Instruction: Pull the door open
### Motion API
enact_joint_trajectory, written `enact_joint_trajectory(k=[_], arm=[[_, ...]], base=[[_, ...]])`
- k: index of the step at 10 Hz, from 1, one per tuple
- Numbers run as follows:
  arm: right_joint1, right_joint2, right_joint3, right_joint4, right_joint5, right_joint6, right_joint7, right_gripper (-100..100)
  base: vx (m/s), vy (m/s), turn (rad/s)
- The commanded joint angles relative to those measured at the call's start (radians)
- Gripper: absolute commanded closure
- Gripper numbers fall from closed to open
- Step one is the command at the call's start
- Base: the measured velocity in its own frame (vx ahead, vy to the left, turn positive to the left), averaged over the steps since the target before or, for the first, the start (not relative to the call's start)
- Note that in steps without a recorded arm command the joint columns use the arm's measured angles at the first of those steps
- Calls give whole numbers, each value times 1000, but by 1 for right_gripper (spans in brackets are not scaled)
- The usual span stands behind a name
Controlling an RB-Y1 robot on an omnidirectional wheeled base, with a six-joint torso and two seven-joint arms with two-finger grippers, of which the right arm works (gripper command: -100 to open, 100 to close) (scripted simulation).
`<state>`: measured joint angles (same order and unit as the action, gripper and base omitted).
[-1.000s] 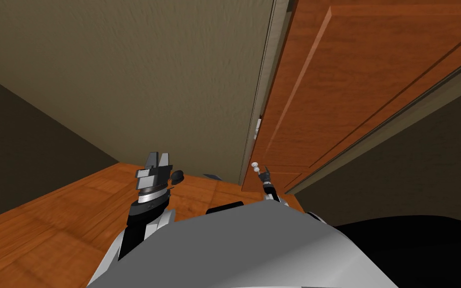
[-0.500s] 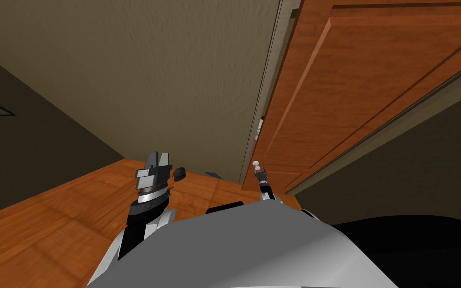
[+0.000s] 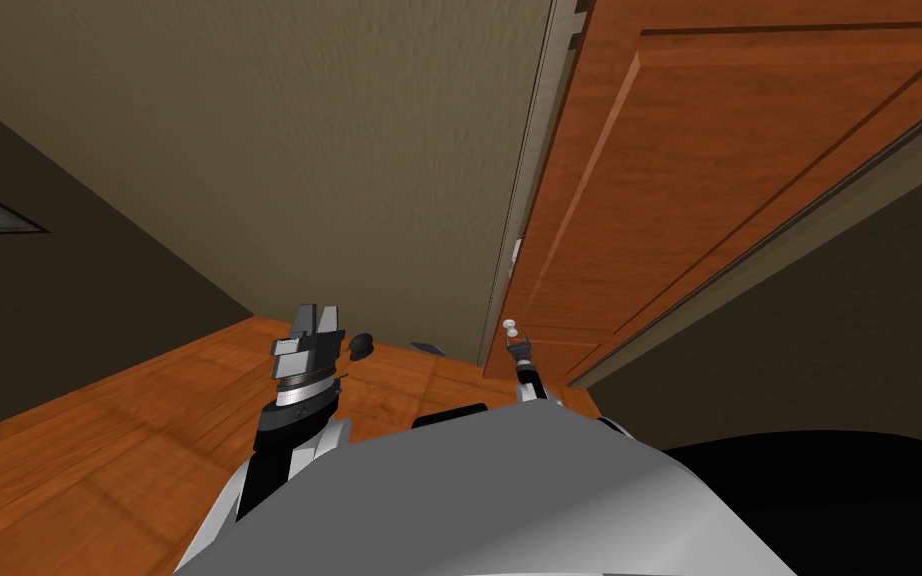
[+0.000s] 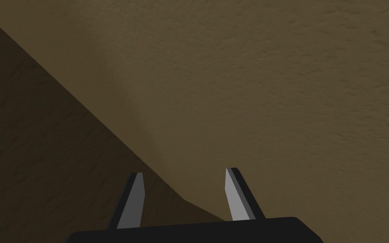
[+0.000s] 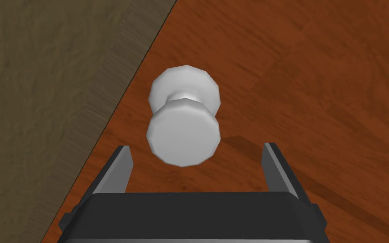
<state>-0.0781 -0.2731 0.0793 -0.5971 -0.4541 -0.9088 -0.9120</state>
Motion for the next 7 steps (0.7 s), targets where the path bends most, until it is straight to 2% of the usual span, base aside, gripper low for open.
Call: enact_joint_trajectory(k=[1,3,4,5,6,7], arm=[[-6,11,9,-9,-22,13,-50,-100],[-10,17,15,-13,-37,20,-102,-100],[-10,17,15,-13,-37,20,-109,-100],[-14,23,21,-18,-51,27,-146,-100],[-14,23,21,-18,-51,27,-151,-100],[-18,29,26,-22,-64,34,-191,-100]], base=[[-70,-13,13],[-59,-9,5],[-45,-6,4],[-47,-6,9],[-39,-8,5],[-47,-12,7]])
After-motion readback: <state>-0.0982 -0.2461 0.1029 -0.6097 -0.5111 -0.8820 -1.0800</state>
